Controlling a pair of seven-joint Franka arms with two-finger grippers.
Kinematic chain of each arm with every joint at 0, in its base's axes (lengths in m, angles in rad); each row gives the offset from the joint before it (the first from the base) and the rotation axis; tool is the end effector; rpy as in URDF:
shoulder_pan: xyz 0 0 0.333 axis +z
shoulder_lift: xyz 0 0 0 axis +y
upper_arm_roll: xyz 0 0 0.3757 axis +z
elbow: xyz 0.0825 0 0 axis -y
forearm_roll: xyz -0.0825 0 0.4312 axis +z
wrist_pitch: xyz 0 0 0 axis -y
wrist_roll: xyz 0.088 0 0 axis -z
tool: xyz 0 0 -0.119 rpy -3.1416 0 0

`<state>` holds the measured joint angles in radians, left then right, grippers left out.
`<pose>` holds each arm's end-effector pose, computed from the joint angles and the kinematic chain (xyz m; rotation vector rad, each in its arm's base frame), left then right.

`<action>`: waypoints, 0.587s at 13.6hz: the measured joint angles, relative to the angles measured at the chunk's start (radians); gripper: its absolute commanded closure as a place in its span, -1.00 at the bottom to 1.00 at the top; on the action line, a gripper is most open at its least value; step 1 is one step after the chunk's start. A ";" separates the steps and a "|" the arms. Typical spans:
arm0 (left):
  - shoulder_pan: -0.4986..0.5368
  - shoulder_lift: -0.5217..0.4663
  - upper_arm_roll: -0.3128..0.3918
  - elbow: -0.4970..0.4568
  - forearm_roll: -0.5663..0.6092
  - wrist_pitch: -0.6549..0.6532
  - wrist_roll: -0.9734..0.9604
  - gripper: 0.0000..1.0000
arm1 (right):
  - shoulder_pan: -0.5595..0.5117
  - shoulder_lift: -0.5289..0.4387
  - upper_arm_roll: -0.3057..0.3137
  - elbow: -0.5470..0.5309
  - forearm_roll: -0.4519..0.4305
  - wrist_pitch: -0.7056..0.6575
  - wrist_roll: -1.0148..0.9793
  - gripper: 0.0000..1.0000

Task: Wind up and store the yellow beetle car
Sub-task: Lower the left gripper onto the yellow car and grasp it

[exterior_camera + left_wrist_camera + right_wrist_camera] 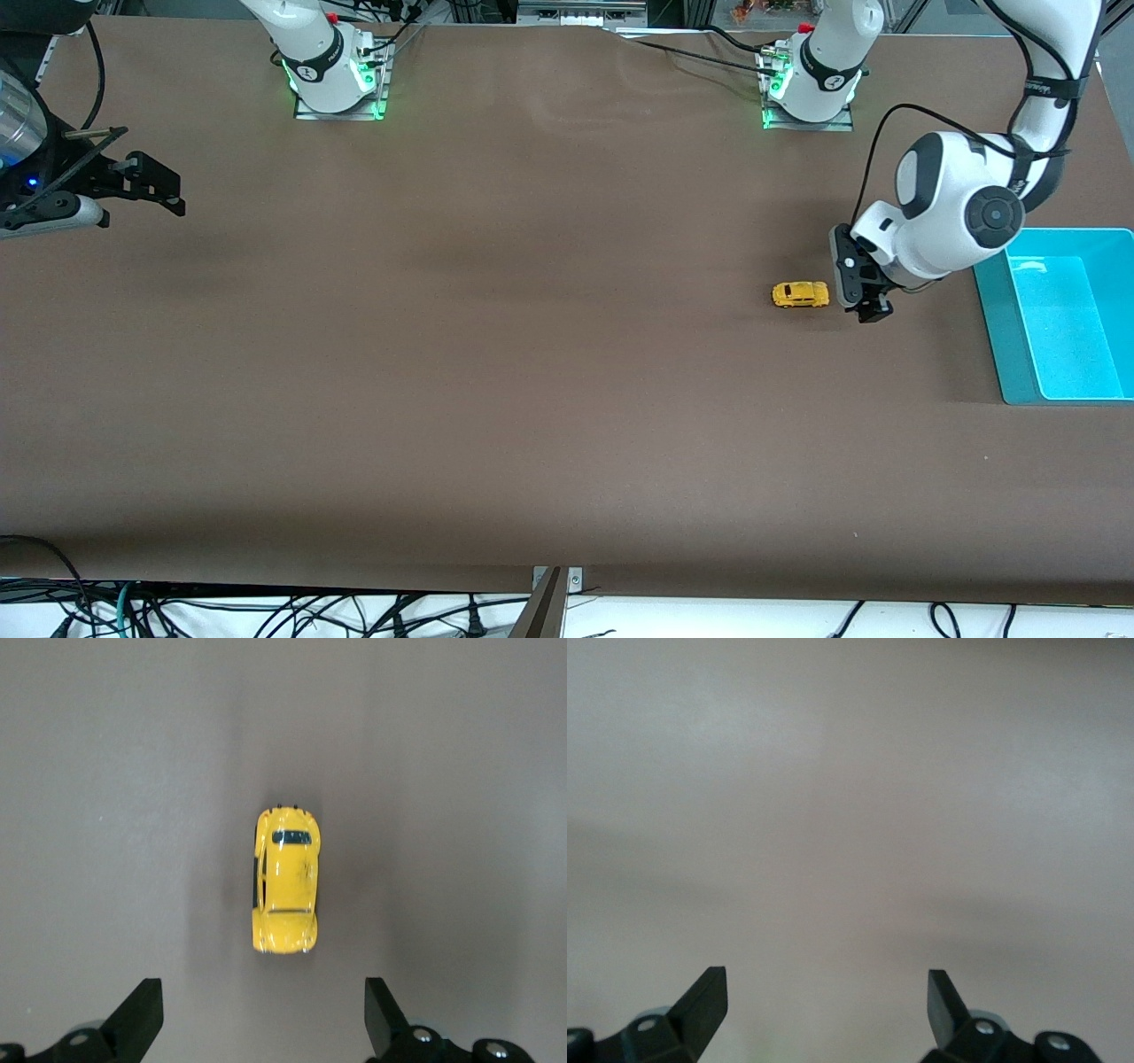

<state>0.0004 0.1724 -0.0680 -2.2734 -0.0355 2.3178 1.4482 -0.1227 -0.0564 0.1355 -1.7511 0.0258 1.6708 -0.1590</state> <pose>0.5562 -0.0387 0.2819 2.2277 -2.0541 -0.1145 0.5845 0.0124 0.6200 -3.1105 -0.2628 0.0359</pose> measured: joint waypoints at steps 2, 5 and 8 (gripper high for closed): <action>-0.028 0.002 -0.002 -0.031 0.000 0.050 0.000 -1.00 | 0.006 0.000 0.000 0.000 0.015 -0.001 0.007 -1.00; -0.041 0.016 -0.002 -0.090 0.000 0.143 -0.001 -1.00 | 0.008 0.001 0.000 0.000 0.029 -0.001 0.011 -1.00; -0.042 0.033 -0.001 -0.129 0.000 0.221 -0.006 -1.00 | 0.008 0.001 -0.002 0.001 0.030 0.000 0.011 -1.00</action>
<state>-0.0413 0.2059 -0.0694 -2.4021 -0.0355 2.5388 1.4418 -0.1146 -0.0556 0.1340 -1.7505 0.0557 1.6706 -0.1479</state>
